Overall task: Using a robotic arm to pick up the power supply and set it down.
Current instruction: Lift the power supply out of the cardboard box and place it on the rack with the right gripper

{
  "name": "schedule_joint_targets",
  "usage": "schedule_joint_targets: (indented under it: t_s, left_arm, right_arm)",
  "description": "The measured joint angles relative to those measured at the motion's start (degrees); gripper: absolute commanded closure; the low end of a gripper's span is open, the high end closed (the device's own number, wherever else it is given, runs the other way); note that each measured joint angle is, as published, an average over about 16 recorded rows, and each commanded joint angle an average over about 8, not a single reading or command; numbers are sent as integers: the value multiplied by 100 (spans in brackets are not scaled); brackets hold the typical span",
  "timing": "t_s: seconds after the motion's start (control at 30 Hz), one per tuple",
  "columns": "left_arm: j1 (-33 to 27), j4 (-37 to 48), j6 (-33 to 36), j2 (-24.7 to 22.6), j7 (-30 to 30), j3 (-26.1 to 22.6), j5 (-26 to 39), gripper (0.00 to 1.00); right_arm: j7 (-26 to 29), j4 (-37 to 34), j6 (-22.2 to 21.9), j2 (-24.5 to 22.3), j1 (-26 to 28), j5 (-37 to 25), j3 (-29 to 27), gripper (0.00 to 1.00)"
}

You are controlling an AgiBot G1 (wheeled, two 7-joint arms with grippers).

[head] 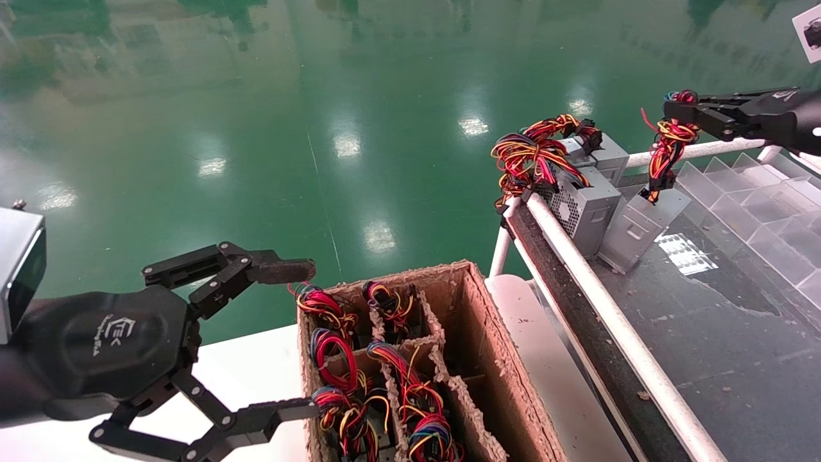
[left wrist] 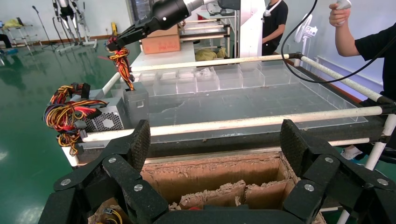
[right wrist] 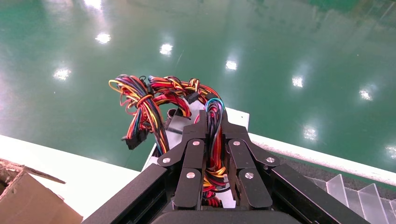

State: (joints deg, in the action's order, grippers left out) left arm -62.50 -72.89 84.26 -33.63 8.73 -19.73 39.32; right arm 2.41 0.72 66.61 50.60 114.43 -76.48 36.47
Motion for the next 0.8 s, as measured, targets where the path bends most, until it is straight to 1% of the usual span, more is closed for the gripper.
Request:
schedule_joint_targets:
  t_s: [0.17,0.57,0.8]
  left_arm:
    - [0,0,0,0,0,-1,0,0]
    - [0,0,-1,1,-1,-2,-1,0]
    - [-1,0,-1,1,-1,-2,-2,0]
  right_arm:
    - [-56,-8,-128,95,-6,-4,2,100]
    - [-102,-60,-745,486,-127,105,-75,100]
    - [-106,-60,-865,642,-196,197,-139,100]
